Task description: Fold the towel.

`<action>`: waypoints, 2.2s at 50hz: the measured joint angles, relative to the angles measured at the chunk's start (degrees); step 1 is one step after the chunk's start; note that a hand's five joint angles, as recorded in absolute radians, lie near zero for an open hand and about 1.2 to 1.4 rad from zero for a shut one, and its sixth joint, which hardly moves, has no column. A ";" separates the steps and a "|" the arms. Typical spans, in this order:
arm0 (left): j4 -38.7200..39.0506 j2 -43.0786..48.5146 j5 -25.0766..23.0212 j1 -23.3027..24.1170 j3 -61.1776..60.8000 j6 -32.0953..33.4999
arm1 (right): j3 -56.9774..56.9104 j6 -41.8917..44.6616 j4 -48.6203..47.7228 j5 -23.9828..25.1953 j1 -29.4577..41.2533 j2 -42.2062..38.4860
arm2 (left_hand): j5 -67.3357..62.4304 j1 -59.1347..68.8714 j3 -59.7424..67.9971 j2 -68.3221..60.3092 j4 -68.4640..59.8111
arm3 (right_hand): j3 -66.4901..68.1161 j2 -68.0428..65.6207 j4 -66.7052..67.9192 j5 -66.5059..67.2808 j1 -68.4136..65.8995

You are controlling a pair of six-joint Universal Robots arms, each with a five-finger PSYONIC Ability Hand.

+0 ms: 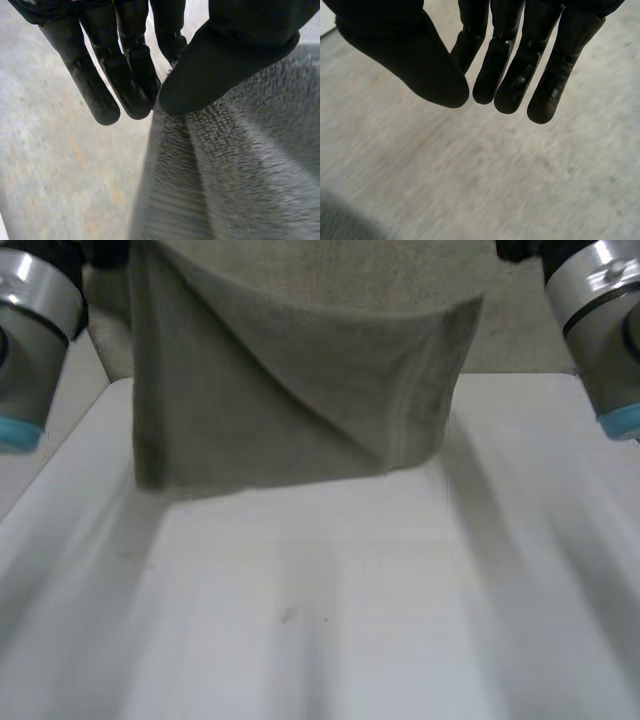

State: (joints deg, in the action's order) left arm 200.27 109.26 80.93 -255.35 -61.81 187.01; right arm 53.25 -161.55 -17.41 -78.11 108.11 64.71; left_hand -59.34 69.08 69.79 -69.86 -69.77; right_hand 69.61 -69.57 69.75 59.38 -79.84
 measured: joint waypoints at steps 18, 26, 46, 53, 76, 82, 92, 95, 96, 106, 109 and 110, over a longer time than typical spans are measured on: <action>-11.93 -12.71 -0.83 0.36 -31.29 -1.56 | 16.95 9.58 28.10 5.81 -1.52 -0.09 | 0.00 0.00 0.00 0.00 0.00 | -37.05 38.00 -37.13 -36.90 44.44; -12.77 -19.28 -0.66 3.29 -32.37 4.25 | 20.77 0.56 26.04 5.56 0.84 1.10 | 0.00 0.00 0.00 0.00 0.00 | -58.19 58.23 -57.92 -55.80 67.42; -20.15 -31.18 -0.68 5.95 -28.14 5.42 | 14.17 -18.43 19.13 8.69 15.96 -9.44 | 0.00 0.00 0.00 0.00 0.00 | -53.85 53.81 -54.02 -54.33 61.76; -20.10 -32.30 -0.66 5.81 -28.40 5.31 | 9.52 -18.01 15.04 5.65 16.05 -17.72 | 0.00 0.00 0.00 0.00 0.00 | -23.27 23.21 -24.20 -24.28 26.91; -18.38 -31.32 -0.68 3.81 -29.84 5.17 | 16.46 -16.85 5.81 3.52 5.33 3.94 | 0.00 0.00 0.00 0.00 0.00 | -0.02 0.02 -0.04 -0.12 0.12; -16.45 -31.19 -0.66 2.45 -29.44 4.67 | 18.53 -14.79 6.29 5.48 1.48 14.78 | 0.00 0.00 0.00 0.00 0.00 | -0.01 0.01 -0.02 -0.12 0.11; -14.36 -30.24 -0.64 2.21 -31.52 4.56 | 17.16 -5.89 23.02 9.68 -0.98 24.05 | 0.00 0.00 0.00 0.00 0.00 | -0.01 0.01 -0.01 -0.04 0.07; -14.26 -29.15 -0.66 2.41 -32.70 4.59 | 16.58 -1.75 27.42 10.17 -1.11 21.05 | 0.00 0.00 0.00 0.00 0.00 | 0.00 0.01 -0.01 -0.02 0.06; -14.27 -28.67 -0.67 2.50 -33.17 4.61 | 16.45 -0.41 28.53 10.23 -1.12 19.86 | 0.00 0.00 0.00 0.00 0.00 | 0.00 0.01 -0.01 -0.01 0.06; -14.10 -19.58 -0.86 3.06 -37.01 5.07 | 15.68 6.84 36.17 10.15 -1.26 5.71 | 0.00 0.00 0.00 0.00 0.00 | 0.00 0.01 0.00 -0.01 0.06; -13.98 -14.55 -0.87 3.05 -36.42 5.28 | 14.92 8.29 37.05 10.10 -1.39 1.59 | 0.00 0.00 0.00 0.00 0.00 | 0.00 0.01 -0.01 -0.01 0.06; -13.92 -12.93 -0.88 3.05 -35.93 5.33 | 14.47 8.72 37.13 10.04 -1.42 0.38 | 0.00 0.00 0.00 0.00 0.00 | 0.00 0.01 -0.01 -0.01 0.06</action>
State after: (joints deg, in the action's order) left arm 186.35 96.33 80.05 -252.30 -97.73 192.35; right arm 67.72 -152.83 19.73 -68.07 106.69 65.09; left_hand -59.34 69.08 69.79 -69.86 -69.77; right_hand 69.61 -69.56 69.74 59.36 -79.78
